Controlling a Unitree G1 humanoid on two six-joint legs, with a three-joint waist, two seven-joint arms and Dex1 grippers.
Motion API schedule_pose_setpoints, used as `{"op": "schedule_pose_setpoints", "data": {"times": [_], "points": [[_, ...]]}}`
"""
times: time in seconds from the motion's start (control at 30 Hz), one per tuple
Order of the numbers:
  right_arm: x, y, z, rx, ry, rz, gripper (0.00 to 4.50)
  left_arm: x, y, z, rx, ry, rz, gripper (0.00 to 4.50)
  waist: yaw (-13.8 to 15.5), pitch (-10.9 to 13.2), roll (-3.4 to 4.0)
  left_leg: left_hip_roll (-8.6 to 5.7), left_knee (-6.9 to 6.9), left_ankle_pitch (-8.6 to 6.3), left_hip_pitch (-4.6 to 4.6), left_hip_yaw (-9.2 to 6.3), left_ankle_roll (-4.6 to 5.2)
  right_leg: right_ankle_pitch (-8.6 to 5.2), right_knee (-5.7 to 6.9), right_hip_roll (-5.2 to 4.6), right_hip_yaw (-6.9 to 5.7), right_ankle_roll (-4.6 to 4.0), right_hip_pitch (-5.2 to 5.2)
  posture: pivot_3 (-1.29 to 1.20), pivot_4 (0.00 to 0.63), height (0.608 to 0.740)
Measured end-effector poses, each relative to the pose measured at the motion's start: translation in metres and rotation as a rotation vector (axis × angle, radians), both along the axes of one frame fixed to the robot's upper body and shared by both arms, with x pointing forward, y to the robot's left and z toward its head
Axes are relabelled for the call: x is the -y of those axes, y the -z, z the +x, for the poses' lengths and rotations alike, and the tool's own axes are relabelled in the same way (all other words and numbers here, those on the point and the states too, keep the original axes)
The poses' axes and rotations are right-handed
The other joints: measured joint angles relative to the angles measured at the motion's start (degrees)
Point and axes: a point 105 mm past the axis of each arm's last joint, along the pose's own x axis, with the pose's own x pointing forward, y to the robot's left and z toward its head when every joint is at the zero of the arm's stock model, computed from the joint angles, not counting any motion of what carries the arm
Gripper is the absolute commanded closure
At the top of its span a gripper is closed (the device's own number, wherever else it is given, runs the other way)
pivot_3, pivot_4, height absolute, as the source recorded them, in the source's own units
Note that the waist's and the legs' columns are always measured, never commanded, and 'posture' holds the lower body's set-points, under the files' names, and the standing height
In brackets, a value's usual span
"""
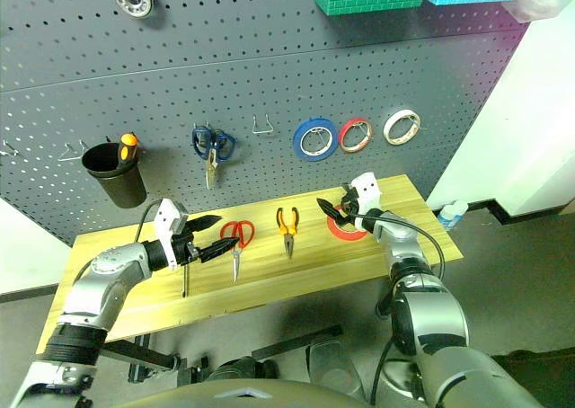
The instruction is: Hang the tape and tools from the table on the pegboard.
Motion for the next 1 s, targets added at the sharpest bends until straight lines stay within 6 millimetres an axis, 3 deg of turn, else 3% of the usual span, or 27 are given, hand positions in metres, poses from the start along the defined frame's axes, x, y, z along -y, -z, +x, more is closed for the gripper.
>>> {"op": "schedule_pose_setpoints", "data": {"times": [0.13, 0.27, 0.37, 0.47, 0.7, 1.0], "points": [[0.002, 0.000, 0.007, -0.033, 0.032, -0.053, 0.00, 0.006, -0.001, -0.003, -0.032, 0.031, -0.014, 0.04, 0.23, 0.00, 0.00, 0.00, 0.01, 0.00, 0.07, 0.00, 0.00, 0.00, 0.03, 0.01, 0.00, -0.01, 0.03, -0.19, 0.000, 0.740], [-0.001, 0.004, 0.010, -0.068, 0.030, -0.114, 0.00, 0.002, -0.013, 0.013, 0.044, -0.013, 0.019, 0.04, 0.60, 0.00, 0.00, 0.00, 0.01, 0.01, 0.08, -0.02, -0.02, 0.01, 0.04, 0.02, -0.01, -0.02, 0.04, -0.18, 0.000, 0.740], [-0.005, 0.004, 0.012, -0.070, -0.013, -0.210, 0.00, -0.002, -0.017, 0.017, 0.078, -0.044, 0.021, 0.04, 0.57, 0.00, 0.00, -0.01, 0.00, 0.01, 0.08, -0.01, -0.01, 0.01, 0.01, 0.02, 0.01, -0.01, 0.03, -0.17, 0.000, 0.740], [-0.006, 0.006, 0.012, -0.130, -0.028, -0.201, 0.00, -0.007, -0.021, 0.020, 0.110, -0.072, 0.031, 0.04, 0.65, 0.00, 0.00, -0.01, 0.00, 0.01, 0.07, -0.02, -0.01, 0.01, 0.01, 0.02, 0.01, -0.01, 0.04, -0.18, 0.000, 0.740], [0.006, 0.010, 0.011, -0.214, -0.027, -0.259, 0.00, -0.010, -0.020, 0.018, 0.112, -0.088, 0.027, 0.04, 0.70, 0.00, 0.00, -0.02, 0.01, 0.01, 0.07, -0.02, -0.01, 0.01, 0.01, 0.02, 0.01, -0.01, 0.05, -0.18, 0.000, 0.740], [0.008, 0.010, 0.011, -0.189, -0.034, -0.300, 0.00, -0.004, -0.028, 0.017, 0.133, -0.073, 0.015, 0.04, 0.57, 0.00, 0.00, -0.02, 0.01, 0.01, 0.08, -0.02, -0.02, 0.01, 0.03, 0.02, 0.01, -0.01, 0.06, -0.19, 0.000, 0.740]]}}
